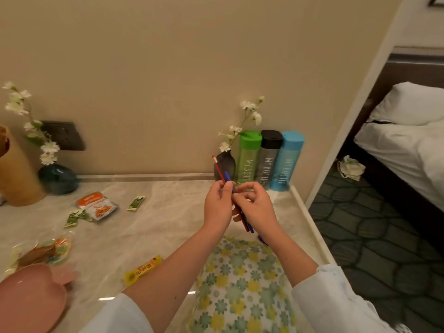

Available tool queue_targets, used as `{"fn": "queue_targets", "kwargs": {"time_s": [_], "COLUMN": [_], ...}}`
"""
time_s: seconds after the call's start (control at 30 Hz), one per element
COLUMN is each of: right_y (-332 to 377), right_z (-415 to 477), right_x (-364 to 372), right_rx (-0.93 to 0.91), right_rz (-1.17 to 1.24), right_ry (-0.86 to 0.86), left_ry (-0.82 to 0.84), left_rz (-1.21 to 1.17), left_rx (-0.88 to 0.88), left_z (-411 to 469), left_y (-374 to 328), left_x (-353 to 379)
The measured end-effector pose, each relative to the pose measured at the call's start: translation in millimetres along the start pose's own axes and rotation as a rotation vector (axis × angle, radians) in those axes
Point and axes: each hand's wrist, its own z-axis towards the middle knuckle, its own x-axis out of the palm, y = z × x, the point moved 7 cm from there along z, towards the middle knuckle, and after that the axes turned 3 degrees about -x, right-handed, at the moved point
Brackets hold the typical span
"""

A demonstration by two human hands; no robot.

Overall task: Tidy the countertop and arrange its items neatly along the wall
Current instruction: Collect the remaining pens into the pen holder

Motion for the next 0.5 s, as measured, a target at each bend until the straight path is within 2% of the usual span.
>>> {"fn": "queue_targets", "kwargs": {"time_s": [0.1,0.2,0.27,0.33,0.5], "right_y": [-13,-32,-43,-51,-79], "right_z": [-7,-6,-2,-1,-5], "right_x": [-23,-43,-59,-69,-73], "right_rx": [0.052,0.080,0.060,0.076,0.255], "right_rz": [-0.052,-0.100,-0.355,-0.646,-1.158], "right_ry": [0.026,-0.034,-0.096,-0.077,0.174], "left_ry": [-0.014,-0.007,-0.015,-0.030,-0.052], "left_rz": [-0.014,-0.077,-0.077,0.001,0.141], "left_rx": [-0.059,-0.108,-0.139,-0.154,-0.192], "left_z": [3,1,0,-1,-10], "left_y": [19,30,37,47,71], "left_x": [15,27,32,35,36]}}
